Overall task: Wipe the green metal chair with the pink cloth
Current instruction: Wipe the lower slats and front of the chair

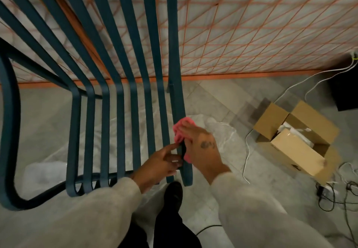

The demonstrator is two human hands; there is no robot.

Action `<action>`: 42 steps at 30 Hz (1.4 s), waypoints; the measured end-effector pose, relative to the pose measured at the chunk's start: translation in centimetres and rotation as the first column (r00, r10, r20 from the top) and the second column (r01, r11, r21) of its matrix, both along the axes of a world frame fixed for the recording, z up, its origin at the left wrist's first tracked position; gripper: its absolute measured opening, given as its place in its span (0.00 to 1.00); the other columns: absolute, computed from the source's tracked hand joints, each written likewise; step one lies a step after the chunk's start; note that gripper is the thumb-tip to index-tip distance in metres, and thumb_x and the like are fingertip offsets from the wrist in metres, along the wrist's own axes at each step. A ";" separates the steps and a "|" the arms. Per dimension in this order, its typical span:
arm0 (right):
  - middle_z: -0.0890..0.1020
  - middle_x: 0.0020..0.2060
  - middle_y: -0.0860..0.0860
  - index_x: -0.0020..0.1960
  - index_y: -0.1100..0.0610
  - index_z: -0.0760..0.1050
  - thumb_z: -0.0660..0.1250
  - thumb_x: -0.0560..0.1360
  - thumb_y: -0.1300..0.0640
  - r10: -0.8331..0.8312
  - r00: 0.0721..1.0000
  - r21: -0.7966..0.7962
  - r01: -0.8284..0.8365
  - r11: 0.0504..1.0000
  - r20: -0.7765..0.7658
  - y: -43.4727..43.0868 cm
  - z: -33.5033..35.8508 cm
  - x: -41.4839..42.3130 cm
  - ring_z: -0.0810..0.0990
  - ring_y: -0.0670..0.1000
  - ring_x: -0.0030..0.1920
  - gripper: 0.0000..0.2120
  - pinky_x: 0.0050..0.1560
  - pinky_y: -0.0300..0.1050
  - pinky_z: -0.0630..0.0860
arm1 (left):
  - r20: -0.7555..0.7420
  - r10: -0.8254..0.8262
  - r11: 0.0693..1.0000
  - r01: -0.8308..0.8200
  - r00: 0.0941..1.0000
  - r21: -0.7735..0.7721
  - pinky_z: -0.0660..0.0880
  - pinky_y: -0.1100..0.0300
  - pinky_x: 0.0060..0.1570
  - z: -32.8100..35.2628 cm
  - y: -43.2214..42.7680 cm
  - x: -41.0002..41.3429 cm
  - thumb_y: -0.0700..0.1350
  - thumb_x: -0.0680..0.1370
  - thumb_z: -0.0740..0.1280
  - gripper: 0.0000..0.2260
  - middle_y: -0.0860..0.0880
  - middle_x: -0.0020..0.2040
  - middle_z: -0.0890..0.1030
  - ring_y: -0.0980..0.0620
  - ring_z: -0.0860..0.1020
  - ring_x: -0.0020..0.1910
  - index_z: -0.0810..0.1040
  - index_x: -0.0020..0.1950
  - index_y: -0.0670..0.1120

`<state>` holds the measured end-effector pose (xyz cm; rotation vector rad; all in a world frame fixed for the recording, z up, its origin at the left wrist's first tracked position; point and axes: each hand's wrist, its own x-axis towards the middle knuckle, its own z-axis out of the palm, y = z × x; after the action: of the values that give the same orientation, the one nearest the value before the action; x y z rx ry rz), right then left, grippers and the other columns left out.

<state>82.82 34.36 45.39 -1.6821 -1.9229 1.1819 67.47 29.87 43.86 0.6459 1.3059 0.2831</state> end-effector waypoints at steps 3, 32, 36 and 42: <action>0.83 0.51 0.49 0.59 0.59 0.79 0.72 0.69 0.68 0.088 0.996 -0.018 -0.088 0.996 0.001 4.5 -0.6 -1.0 0.81 0.47 0.53 0.18 0.65 0.41 0.74 | 0.020 -0.006 1.000 0.006 1.000 -0.016 0.77 0.61 0.56 -0.4 -0.2 -0.3 0.29 0.77 0.62 0.29 0.50 0.58 0.79 0.54 0.80 0.56 0.65 0.73 0.54; 0.76 0.61 0.33 0.66 0.46 0.76 0.57 0.80 0.59 -0.002 1.000 -0.111 0.003 0.994 0.005 -5.6 -0.2 2.2 0.70 0.27 0.61 0.19 0.59 0.20 0.64 | -0.062 -0.199 0.976 0.203 0.978 0.082 0.74 0.72 0.47 1.5 0.1 0.5 0.31 0.76 0.63 0.29 0.60 0.57 0.78 0.62 0.77 0.55 0.68 0.68 0.60; 0.81 0.57 0.49 0.59 0.56 0.80 0.67 0.75 0.66 0.118 0.991 -0.110 -0.110 0.988 0.065 -4.9 -0.5 2.1 0.79 0.46 0.59 0.14 0.64 0.39 0.73 | -0.088 -0.173 0.979 0.181 0.981 0.094 0.76 0.69 0.47 1.2 -0.3 0.6 0.31 0.76 0.63 0.29 0.63 0.54 0.78 0.61 0.78 0.56 0.69 0.66 0.63; 0.84 0.50 0.43 0.55 0.51 0.80 0.72 0.70 0.68 0.074 0.989 -0.077 -0.064 0.995 0.126 1.6 -0.4 0.1 0.82 0.45 0.50 0.17 0.53 0.25 0.72 | -0.073 -0.146 0.987 0.151 0.987 0.060 0.77 0.67 0.48 0.6 -0.8 0.3 0.33 0.76 0.66 0.30 0.56 0.62 0.75 0.56 0.76 0.59 0.65 0.73 0.56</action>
<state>82.96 35.93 45.00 -1.7823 -2.0530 1.2093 67.78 29.09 44.42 0.8103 1.3100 0.1837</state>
